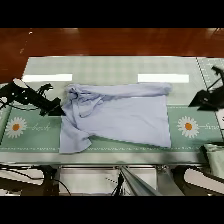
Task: Fold the shirts.
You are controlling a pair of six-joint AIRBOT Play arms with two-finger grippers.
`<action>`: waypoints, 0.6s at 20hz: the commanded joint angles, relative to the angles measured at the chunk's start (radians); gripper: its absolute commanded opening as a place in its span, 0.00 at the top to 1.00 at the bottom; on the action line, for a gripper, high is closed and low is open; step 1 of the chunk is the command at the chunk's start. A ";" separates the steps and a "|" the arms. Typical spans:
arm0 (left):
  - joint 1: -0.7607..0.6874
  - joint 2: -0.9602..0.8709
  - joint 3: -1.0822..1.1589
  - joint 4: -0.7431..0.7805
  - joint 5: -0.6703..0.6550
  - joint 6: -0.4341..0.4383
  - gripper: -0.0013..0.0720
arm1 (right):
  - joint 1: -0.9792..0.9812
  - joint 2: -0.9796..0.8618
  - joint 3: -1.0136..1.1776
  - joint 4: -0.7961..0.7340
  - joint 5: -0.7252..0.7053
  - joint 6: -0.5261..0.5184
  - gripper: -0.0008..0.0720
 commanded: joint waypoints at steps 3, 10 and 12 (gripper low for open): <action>-0.001 0.050 0.002 -0.007 -0.034 0.048 0.94 | -0.140 0.230 -0.546 0.133 -0.105 -0.071 0.13; -0.002 0.092 0.001 -0.011 -0.037 0.048 0.94 | -0.140 0.293 -0.757 0.272 -0.187 -0.091 0.14; -0.002 0.092 0.002 -0.011 -0.037 0.048 0.94 | -0.140 0.293 -0.759 0.275 -0.201 -0.064 0.15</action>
